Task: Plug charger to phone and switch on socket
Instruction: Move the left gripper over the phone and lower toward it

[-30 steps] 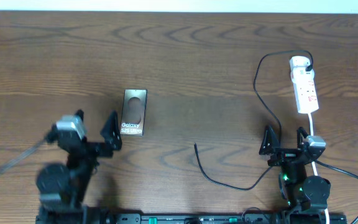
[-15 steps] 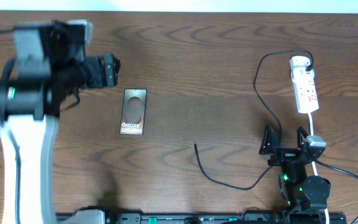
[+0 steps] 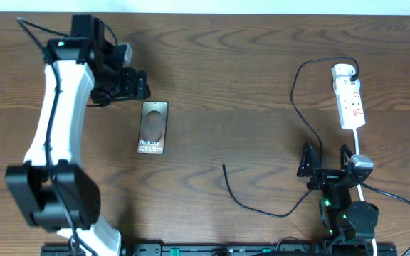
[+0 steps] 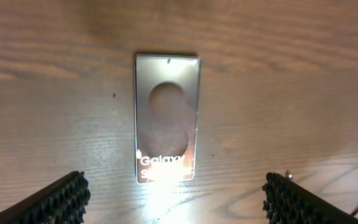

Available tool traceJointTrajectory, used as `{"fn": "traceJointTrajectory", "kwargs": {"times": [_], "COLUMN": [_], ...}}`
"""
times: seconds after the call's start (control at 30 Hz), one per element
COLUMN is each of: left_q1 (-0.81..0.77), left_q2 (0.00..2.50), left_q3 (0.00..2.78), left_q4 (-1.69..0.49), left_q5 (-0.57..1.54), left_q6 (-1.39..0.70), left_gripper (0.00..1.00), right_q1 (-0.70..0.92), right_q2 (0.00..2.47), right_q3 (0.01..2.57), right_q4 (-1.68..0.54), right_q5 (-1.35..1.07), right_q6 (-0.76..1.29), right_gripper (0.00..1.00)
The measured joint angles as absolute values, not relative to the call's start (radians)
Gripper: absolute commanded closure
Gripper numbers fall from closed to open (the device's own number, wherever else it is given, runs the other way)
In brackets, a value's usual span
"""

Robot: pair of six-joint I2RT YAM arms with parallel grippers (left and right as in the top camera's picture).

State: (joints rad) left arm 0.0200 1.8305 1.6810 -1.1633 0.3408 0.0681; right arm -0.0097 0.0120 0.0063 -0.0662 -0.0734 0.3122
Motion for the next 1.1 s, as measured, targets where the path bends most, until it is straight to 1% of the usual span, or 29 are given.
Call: {"fn": "traceJointTrajectory", "kwargs": {"times": [0.17,0.47,0.83,1.1], "left_q1": [-0.013,-0.131,-0.138,-0.138], "left_q2": [1.902,1.91,1.909,1.909], "left_q3": [1.664,1.644,1.639,1.51], "left_q4": [-1.168,-1.122,-1.09,-1.023], "left_q5": [0.243,0.102,0.072,0.08], "left_q6": [0.046,0.019,-0.012,-0.026], "left_gripper": [0.12,0.11,0.11,0.12], "right_q1": [-0.01,-0.01,-0.01,-0.01], "right_q2": [0.012,0.012,0.012,0.012], "right_q3": [0.006,0.006,0.006,0.006], "right_q4": [-0.066,-0.066,-0.066,-0.066], "right_q5": [-0.073,-0.073,-0.073,-0.073], "right_q6": [0.312,0.312,0.312,0.312], "right_gripper": [0.01,0.01,0.01,0.01]}}
